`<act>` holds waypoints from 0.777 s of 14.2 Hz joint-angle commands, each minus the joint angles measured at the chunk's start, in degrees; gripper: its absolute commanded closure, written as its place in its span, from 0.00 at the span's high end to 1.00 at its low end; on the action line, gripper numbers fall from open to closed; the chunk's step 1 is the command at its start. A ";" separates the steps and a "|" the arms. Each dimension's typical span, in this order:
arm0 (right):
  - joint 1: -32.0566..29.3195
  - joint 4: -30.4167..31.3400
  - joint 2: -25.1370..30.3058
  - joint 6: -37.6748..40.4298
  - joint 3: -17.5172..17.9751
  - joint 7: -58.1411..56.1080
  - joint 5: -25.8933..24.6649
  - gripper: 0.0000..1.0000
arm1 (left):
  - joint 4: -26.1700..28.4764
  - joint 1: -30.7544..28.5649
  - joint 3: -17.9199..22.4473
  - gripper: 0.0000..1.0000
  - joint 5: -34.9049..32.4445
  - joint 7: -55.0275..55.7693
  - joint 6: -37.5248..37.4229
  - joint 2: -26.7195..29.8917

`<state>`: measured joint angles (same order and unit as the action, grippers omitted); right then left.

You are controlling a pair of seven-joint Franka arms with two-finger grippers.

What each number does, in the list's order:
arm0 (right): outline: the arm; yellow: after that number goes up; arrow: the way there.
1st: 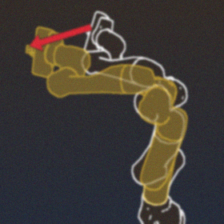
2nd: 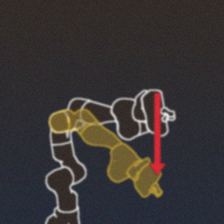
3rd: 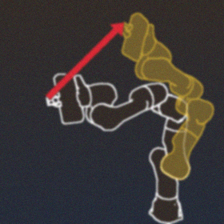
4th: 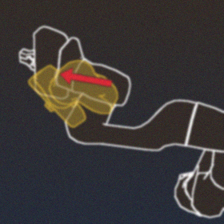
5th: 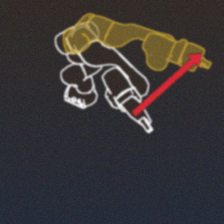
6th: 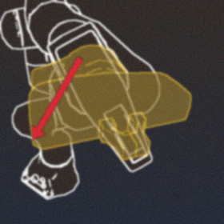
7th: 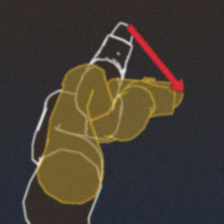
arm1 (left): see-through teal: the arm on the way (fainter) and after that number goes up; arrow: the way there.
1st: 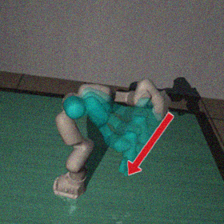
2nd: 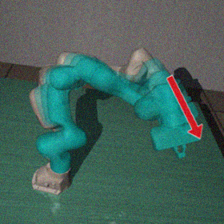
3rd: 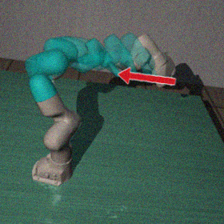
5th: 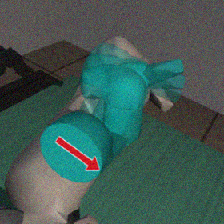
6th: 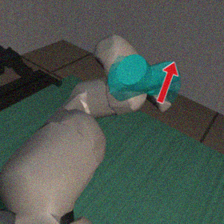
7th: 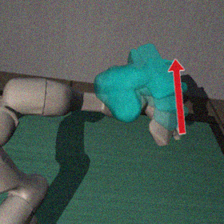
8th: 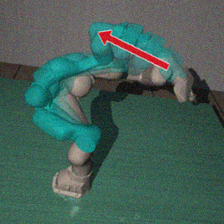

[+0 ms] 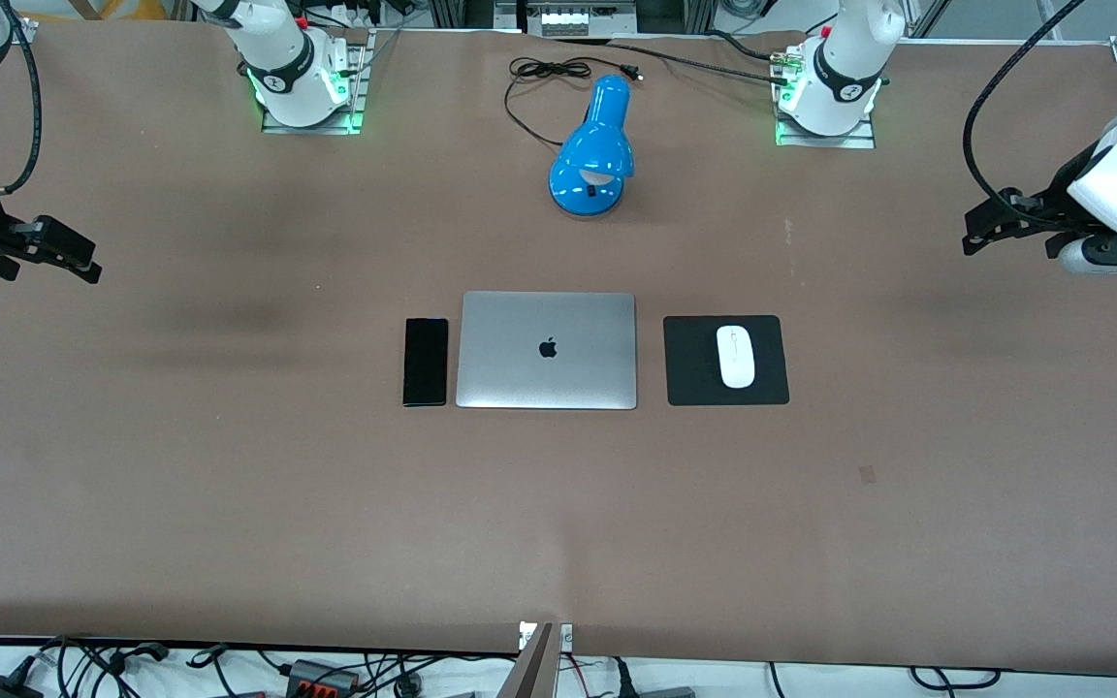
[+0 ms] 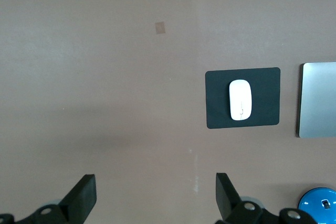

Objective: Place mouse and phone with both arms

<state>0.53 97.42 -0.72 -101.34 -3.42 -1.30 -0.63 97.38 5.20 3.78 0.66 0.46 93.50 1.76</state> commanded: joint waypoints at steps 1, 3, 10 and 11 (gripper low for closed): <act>-2.90 -0.56 0.19 0.35 2.27 -0.81 0.45 1.00 | -1.66 -0.02 0.09 1.00 -0.40 -0.81 -1.21 -0.70; -3.43 -0.56 0.37 0.44 2.72 -0.81 0.45 1.00 | -1.66 -0.02 0.09 1.00 -0.40 -0.81 -1.21 -0.70; -4.75 -0.47 0.89 0.79 3.60 -0.90 0.45 1.00 | -1.58 -0.02 0.09 1.00 -0.40 -0.81 -1.21 -0.70; -4.75 -0.47 0.98 0.96 3.60 -0.81 0.45 1.00 | -1.66 -0.11 0.09 1.00 -0.40 -0.81 -1.21 -0.70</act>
<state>-3.01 97.29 -0.52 -101.35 -1.00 -1.30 -0.61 97.37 5.20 3.78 0.66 0.46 93.50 1.76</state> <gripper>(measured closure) 0.000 0.000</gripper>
